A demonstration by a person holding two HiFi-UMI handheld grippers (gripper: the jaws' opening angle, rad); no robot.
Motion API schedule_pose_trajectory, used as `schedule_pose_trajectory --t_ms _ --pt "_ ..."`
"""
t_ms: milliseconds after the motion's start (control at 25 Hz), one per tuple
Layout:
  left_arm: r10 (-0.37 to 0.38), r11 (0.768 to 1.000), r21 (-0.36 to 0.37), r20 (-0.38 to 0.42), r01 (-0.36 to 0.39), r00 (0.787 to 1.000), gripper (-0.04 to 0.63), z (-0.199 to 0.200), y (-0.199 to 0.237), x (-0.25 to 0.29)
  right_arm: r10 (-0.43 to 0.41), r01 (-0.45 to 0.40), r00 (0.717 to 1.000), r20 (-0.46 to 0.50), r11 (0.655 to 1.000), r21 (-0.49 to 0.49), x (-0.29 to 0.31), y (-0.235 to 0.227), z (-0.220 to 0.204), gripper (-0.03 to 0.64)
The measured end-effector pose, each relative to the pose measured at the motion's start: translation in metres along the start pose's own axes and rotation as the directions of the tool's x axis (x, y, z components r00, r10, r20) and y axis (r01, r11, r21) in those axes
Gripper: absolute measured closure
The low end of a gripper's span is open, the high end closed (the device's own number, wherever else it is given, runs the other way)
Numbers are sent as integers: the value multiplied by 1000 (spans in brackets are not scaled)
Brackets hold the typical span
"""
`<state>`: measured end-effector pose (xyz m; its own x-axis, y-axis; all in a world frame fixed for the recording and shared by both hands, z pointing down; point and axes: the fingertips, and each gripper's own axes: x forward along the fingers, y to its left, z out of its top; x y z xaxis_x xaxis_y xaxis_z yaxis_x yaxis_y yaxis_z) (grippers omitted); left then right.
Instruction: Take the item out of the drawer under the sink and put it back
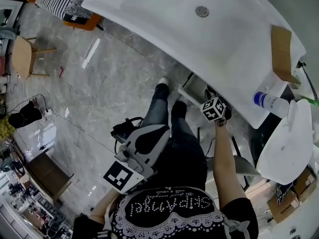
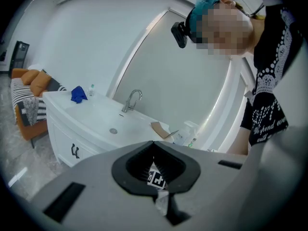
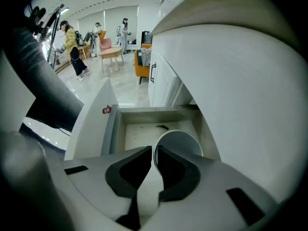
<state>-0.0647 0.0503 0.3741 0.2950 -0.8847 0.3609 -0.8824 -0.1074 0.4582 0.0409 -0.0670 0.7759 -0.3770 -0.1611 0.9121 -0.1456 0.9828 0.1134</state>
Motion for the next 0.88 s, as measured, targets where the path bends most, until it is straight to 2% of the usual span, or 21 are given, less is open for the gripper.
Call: schedule_pose_trajectory --t_ms 160,480,720,880 --pt "-9 1000 -1 2 9 1000 591 -1 -1 2 -2 2 1000 14 1000 -16 -6 5 1 586" --pt "-16 1000 0 28 16 999 591 5 -2 -1 -40 39 998 58 999 21 -26 -2 9 577" --pt "-28 1000 3 61 28 998 591 11 -6 0 -44 30 986 161 996 88 -64 10 28 578" --pt "-35 999 2 91 35 995 591 15 -7 2 -74 37 968 241 988 153 -97 13 43 592"
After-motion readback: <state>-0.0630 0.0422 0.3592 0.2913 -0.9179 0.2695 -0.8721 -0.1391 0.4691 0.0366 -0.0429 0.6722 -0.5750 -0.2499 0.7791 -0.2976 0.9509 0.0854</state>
